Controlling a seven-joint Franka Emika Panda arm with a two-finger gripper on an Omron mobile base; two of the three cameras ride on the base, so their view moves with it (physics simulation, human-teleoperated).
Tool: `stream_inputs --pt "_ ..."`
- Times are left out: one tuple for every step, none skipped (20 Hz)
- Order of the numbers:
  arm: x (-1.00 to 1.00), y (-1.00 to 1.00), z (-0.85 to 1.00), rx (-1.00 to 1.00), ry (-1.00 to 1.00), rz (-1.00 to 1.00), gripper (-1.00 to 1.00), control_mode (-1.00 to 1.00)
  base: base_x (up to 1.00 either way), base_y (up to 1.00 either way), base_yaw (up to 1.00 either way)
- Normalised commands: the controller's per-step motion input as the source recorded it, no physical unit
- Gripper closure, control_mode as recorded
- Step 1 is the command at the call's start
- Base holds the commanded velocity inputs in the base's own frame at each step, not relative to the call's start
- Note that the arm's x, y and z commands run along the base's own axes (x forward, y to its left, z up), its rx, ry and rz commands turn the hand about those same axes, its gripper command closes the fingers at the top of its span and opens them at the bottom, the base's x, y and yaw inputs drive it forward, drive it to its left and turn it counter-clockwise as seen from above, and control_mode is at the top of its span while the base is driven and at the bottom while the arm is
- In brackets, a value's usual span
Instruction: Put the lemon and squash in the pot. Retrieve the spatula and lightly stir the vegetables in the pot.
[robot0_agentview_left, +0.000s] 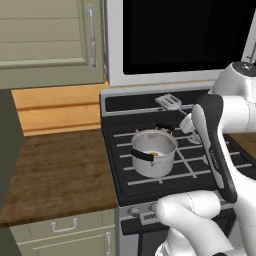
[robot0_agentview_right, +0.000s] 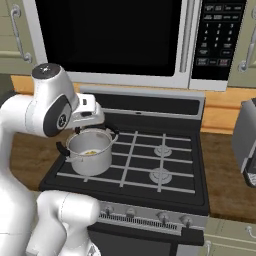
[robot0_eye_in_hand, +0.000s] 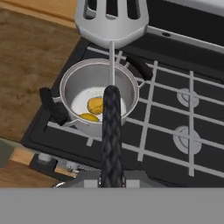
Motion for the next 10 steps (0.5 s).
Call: stream_inputs --pt "0.59 -0.28 -0.34 -0.13 0.0 0.0 1.0 -1.0 0.0 0.0 0.0" --pt "0.54 -0.36 -0.23 -0.17 0.04 0.0 1.0 -1.0 0.0 0.0 0.0" --pt "0.52 -0.42 -0.18 -0.17 0.06 0.0 1.0 -1.0 0.0 0.0 0.0" --pt "0.46 -0.44 -0.15 -0.18 0.04 0.0 1.0 -1.0 0.0 0.0 0.0" --pt "0.4 -0.44 -0.15 -0.14 0.02 0.0 1.0 -1.0 0.0 0.0 0.0" --pt "0.32 -0.46 -0.14 -0.14 0.0 0.0 1.0 -1.0 0.0 0.0 0.0" --pt "0.31 -0.46 -0.15 -0.14 0.0 0.0 1.0 -1.0 0.0 0.0 0.0" --pt "0.1 -0.29 -0.08 -0.13 0.0 0.0 1.0 -1.0 0.0 0.0 0.0" --pt "0.06 -0.12 -0.08 -0.13 0.0 0.0 1.0 -1.0 0.0 0.0 0.0" --pt "0.06 -0.1 -0.09 -0.14 0.0 0.0 1.0 -1.0 0.0 0.0 0.0"
